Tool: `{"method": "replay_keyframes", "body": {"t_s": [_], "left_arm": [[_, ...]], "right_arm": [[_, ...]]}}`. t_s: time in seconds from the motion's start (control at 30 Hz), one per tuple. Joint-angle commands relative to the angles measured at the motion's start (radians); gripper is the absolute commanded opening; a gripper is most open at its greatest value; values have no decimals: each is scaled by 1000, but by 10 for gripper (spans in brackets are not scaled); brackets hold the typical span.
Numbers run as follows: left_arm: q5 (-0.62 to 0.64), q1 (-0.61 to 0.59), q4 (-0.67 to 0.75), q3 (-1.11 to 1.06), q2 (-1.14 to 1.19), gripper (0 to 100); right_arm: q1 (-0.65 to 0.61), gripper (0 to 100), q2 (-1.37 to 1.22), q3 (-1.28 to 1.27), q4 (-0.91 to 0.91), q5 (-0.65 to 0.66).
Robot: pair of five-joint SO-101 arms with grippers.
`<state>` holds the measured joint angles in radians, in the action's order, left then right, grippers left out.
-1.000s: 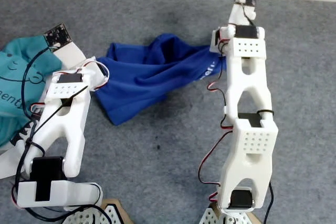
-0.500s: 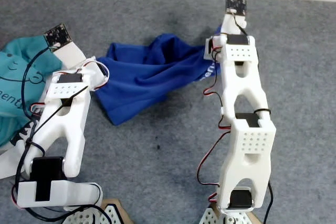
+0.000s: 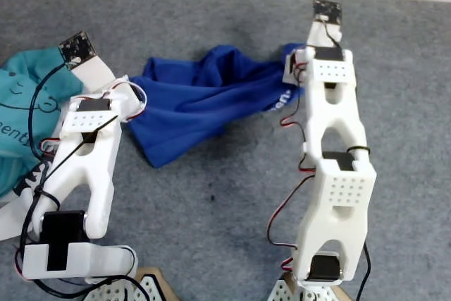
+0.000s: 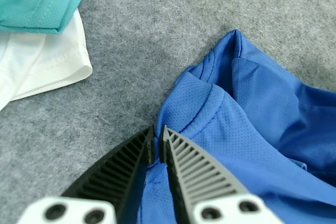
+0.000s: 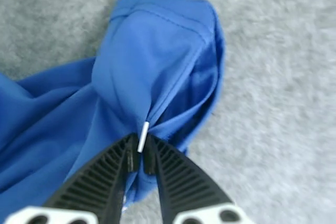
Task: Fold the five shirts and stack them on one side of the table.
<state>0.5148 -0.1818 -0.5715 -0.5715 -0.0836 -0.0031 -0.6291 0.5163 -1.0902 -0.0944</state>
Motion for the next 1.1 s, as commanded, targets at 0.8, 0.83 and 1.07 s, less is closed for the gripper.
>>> {"method": "replay_keyframes", "body": {"t_s": [0.8,0.83,1.07], "left_arm": [[3,-2,14,24,-2,7],[3,-2,14,24,-2,7],[3,-2,14,24,-2,7]], "right_arm": [[150,118,42,429,-668,157],[145,107,42,427,-668,155],[137,65,51,325,-673,161]]}}
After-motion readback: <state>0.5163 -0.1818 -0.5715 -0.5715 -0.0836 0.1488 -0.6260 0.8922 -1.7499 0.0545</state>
